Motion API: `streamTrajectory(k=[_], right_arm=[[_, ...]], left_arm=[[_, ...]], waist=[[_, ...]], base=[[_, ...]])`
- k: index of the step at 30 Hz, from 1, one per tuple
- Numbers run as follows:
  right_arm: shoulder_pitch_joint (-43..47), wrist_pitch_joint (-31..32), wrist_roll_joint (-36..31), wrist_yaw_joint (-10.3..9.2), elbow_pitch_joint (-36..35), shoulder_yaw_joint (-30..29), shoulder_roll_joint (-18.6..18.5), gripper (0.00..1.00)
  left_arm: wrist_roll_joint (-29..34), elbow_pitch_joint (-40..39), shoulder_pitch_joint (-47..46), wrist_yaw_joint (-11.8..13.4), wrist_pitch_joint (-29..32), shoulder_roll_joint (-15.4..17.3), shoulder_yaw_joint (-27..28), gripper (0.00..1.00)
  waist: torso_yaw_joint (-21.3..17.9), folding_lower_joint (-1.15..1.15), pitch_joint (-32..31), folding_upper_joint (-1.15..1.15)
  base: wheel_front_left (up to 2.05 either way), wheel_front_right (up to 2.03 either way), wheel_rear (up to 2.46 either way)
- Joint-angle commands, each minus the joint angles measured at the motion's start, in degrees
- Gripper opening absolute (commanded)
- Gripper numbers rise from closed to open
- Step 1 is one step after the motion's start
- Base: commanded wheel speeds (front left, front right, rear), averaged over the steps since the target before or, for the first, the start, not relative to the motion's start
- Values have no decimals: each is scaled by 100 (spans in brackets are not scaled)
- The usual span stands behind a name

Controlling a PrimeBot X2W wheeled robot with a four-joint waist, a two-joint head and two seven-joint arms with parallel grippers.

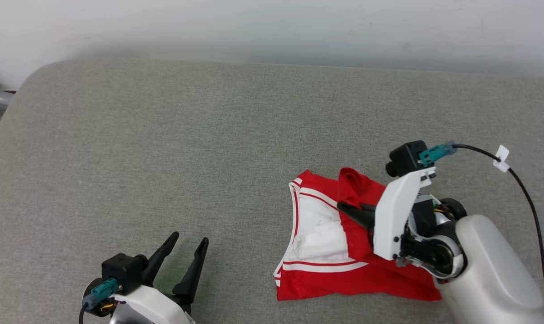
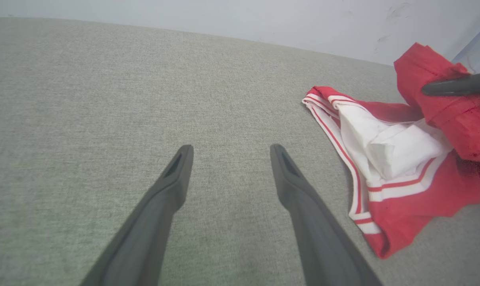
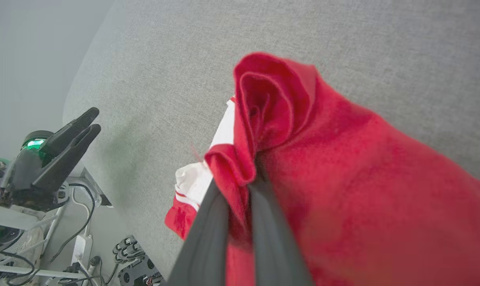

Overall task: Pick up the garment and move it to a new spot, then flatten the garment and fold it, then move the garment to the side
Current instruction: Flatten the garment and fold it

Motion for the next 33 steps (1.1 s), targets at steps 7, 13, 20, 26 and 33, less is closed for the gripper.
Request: streamTrajectory(k=[7,13,20,26,33], right_arm=[[-439,-396,-120,-5,721,511,210,0],[-687,-802,-139,-5,1467,930,365,0],[-937,-1312,382,-6,2078,1392,486,72],[-968,-1594,827,-6,1884,1551,352,100],[-670,-2207,1038,-6,954,1710,-334,100]], left_arm=[[-34,70,-109,3,-25,-35,-28,100],[-84,161,-209,3,-26,-64,-198,100],[-211,240,-264,4,-26,-88,-171,100],[-145,235,-251,4,-26,-87,-73,100],[-8,23,-161,4,-26,-126,53,100]], waist=[[25,0,44,0],[73,0,62,0],[68,0,74,0],[-44,0,63,0],[-149,0,23,0]], base=[[0,0,0],[0,0,0],[0,0,0],[0,0,0],[0,0,0]])
